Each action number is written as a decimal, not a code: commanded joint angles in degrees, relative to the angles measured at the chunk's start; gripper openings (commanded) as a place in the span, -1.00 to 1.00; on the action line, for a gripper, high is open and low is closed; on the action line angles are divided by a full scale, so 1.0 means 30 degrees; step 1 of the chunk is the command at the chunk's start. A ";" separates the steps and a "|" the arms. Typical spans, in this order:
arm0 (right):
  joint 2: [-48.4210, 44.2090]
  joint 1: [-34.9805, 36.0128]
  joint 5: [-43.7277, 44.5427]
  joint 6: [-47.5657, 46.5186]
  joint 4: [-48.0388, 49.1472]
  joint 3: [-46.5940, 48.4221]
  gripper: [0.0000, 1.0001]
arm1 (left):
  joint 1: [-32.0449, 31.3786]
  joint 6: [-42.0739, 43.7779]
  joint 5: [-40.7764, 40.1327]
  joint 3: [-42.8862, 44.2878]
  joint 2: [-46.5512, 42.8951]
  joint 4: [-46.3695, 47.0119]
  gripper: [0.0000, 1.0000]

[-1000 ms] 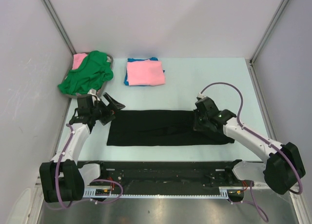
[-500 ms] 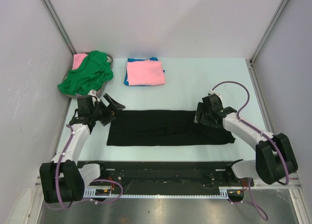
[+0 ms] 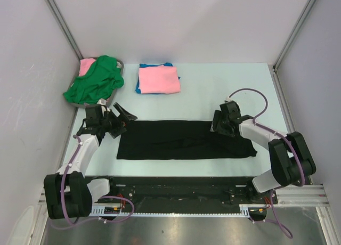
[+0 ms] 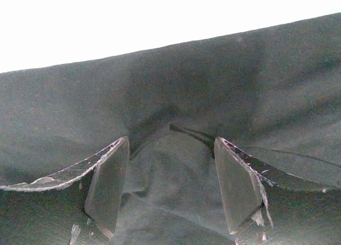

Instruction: Fold and stack the t-shirts

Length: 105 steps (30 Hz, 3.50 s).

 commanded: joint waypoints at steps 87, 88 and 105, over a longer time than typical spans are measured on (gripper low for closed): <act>0.2592 -0.8352 0.2225 0.2672 0.2275 0.1694 -0.67 | -0.1107 -0.0208 -0.0003 -0.1841 0.1682 0.3182 0.99; 0.2562 -0.8410 0.2196 0.2671 0.2216 0.1723 -0.73 | -0.1195 -0.0267 -0.0207 -0.1871 0.1858 0.3443 0.99; 0.2006 -0.9348 0.4245 0.2905 0.0752 0.2046 -1.00 | -0.1431 -0.1996 -0.3343 -0.2486 0.4642 0.6346 0.99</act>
